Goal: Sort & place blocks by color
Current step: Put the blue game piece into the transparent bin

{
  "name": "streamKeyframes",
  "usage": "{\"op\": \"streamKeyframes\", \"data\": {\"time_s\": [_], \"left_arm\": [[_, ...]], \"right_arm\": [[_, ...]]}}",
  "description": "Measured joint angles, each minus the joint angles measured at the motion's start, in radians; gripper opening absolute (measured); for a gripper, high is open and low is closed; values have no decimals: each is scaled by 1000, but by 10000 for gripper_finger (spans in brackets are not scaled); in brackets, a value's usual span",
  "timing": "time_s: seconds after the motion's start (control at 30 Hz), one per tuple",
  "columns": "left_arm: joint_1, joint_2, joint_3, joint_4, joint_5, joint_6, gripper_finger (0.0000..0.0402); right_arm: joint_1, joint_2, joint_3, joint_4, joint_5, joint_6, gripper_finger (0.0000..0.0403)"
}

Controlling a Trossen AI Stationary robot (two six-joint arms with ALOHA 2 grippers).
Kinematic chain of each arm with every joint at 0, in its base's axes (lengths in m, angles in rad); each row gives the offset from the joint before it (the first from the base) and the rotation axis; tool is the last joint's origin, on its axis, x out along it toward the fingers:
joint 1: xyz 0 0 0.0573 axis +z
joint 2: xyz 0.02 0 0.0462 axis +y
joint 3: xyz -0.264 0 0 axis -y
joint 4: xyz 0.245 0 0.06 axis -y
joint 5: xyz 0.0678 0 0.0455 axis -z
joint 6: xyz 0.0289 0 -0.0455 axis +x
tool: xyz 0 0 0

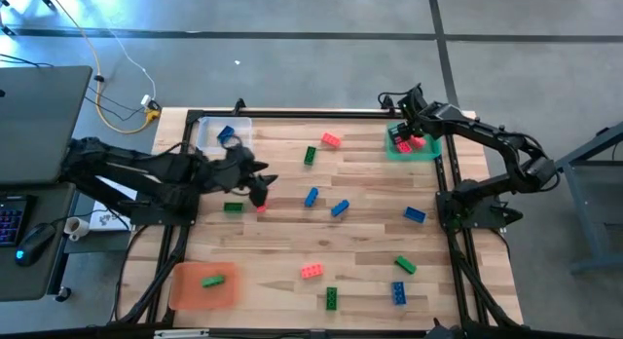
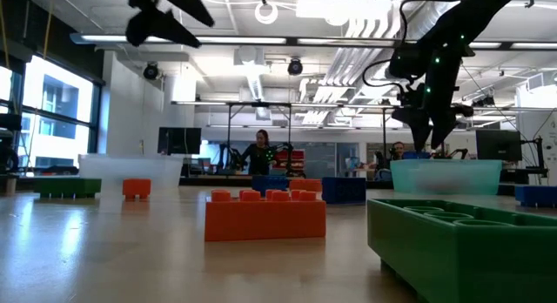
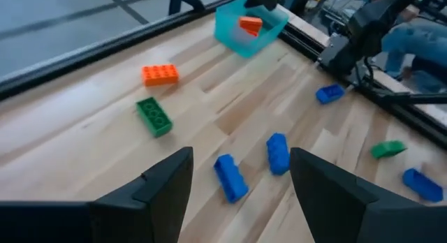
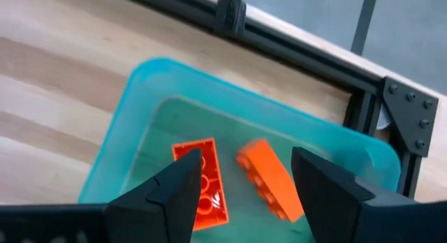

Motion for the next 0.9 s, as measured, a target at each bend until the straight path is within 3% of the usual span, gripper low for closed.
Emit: {"op": "streamKeyframes", "data": {"time_s": [0.23, 0.47, 0.6, 0.77, 0.9], "left_arm": [[90, 146, 0, 146, 94, 20, 227], [112, 257, 0, 250, 160, -2, 227], [112, 293, 31, 237, 190, 5, 227], [116, 330, 153, 147, 187, 92, 227], [129, 374, 239, 49, 180, 72, 227]], "right_arm": [[3, 0, 85, -43, -34, 3, 208], [3, 0, 162, -56, -100, 22, 209], [3, -1, 183, -60, -101, 22, 209], [3, -1, 187, -61, -103, 19, 209], [3, -1, 187, -67, -110, 19, 209]]}}
